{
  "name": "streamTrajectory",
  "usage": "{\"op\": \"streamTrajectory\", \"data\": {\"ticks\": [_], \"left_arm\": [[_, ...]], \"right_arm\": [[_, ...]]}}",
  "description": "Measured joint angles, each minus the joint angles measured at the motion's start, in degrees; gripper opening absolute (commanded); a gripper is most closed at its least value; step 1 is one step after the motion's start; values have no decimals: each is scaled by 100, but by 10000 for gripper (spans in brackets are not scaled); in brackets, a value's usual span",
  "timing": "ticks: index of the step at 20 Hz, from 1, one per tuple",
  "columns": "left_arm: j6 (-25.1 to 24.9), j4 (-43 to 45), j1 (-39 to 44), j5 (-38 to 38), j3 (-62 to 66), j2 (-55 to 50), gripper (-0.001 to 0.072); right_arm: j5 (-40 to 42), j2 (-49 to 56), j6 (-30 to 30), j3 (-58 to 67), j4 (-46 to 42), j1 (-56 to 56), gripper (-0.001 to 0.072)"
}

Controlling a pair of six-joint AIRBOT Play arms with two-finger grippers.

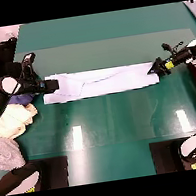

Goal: Fold the shirts.

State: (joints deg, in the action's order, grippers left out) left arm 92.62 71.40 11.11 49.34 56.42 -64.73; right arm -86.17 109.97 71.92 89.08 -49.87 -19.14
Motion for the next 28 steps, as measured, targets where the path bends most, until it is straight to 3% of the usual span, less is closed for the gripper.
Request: {"op": "streamTrajectory", "data": {"ticks": [1, 5, 9, 13, 20, 28], "left_arm": [[0, -59, 0, 2, 0, 0, 29], [-11, -415, 39, -170, 0, -13, 28], [-59, -680, 339, -387, 264, -389, 28], [-223, -848, 874, -352, 1300, -1552, 28], [-295, -1025, 1534, 149, 3613, -3886, 28], [-302, -1211, 1633, 168, 4190, -4594, 29]], "right_arm": [[63, 13, -55, -7, -20, 57, 16], [173, -79, -341, -24, 22, 245, 12], [203, -562, -463, 11, 597, 323, 11], [85, -1143, -446, 522, 1263, 579, 11], [-31, -1613, -46, 2065, 1580, 1582, 10], [195, -1663, 129, 2544, 1537, 2553, 10]]}}
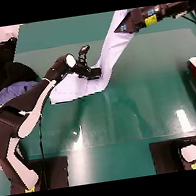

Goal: Fold the shirts.

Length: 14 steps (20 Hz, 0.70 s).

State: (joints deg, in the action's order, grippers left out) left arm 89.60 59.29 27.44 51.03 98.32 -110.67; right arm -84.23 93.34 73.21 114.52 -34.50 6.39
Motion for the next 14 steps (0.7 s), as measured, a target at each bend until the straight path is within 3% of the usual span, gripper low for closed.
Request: {"op": "streamTrajectory", "data": {"ticks": [5, 14], "left_arm": [[-66, -81, -146, 94, 264, 96, 28], [-273, 975, -1467, 1589, 1574, 1423, 29]], "right_arm": [[160, 0, 9, -87, -9, 247, 11], [857, 201, -223, -103, -2, 911, 10]]}}
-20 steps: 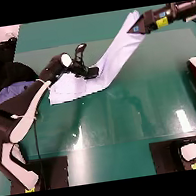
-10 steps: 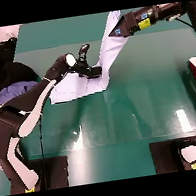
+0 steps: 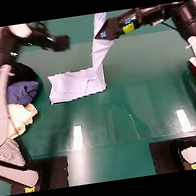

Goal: Fold the shirts.

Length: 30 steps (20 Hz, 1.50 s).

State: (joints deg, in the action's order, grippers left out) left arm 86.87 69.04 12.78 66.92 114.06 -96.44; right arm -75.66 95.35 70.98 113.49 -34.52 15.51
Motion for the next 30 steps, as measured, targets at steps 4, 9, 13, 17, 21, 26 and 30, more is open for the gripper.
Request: {"op": "streamTrajectory", "data": {"ticks": [4, 9, 13, 17, 21, 26, 30], "left_arm": [[-22, 616, -636, 382, 184, 944, 29], [-37, 988, -1069, 680, 236, 1670, 30], [-48, 1110, -1172, 1049, 243, 1838, 30], [-55, 1117, -1191, 1276, 243, 1884, 29], [-44, 1106, -1193, 1405, 243, 1893, 29], [-37, 1082, -1196, 1499, 151, 1895, 30], [-37, 1016, -1196, 1508, -55, 1884, 30]], "right_arm": [[315, 417, -177, 2, 7, 520, 11], [813, 1054, -566, 2, 9, 1193, 16], [1014, 1532, -765, 42, 35, 1668, 16], [1150, 2024, -828, 415, 162, 2031, 623], [1478, 2205, -957, 417, 726, 2192, 608], [949, 1720, -745, -319, 223, 1427, 579], [658, 1279, -111, -1220, -501, 365, 603]]}}
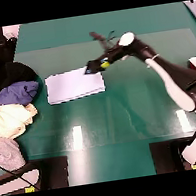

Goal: Fold the shirts.

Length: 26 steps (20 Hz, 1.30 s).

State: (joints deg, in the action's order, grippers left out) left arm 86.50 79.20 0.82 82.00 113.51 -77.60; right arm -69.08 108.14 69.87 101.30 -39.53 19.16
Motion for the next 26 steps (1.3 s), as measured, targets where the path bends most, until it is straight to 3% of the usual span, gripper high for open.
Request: {"op": "streamTrajectory", "data": {"ticks": [1, 6, 11, 13, 14, 16, 20, 26], "left_arm": [[0, -11, 0, -17, -44, -7, 30], [-4, -24, 0, -144, -133, -20, 30], [-90, -37, 0, -162, -153, -22, 29], [-111, -35, 0, -140, -153, -22, 30], [-118, -37, 0, -131, -153, -22, 30], [-131, -37, 0, -90, -153, -22, 30], [-219, -37, 0, 20, -153, -22, 29], [-280, -37, 0, 175, -153, -22, 30]], "right_arm": [[-26, -57, 111, -216, -87, -234, 634], [-98, 109, 378, -824, -203, -752, 633], [-57, 743, 448, -599, 520, -468, 624], [4, 997, 457, -291, 619, -234, 502], [76, 1113, 466, -125, 614, -98, 394], [289, 1276, 487, 164, 535, 149, 9], [483, 1386, 378, 721, 612, 365, 12], [-413, 809, 345, 1001, 271, -531, 11]]}}
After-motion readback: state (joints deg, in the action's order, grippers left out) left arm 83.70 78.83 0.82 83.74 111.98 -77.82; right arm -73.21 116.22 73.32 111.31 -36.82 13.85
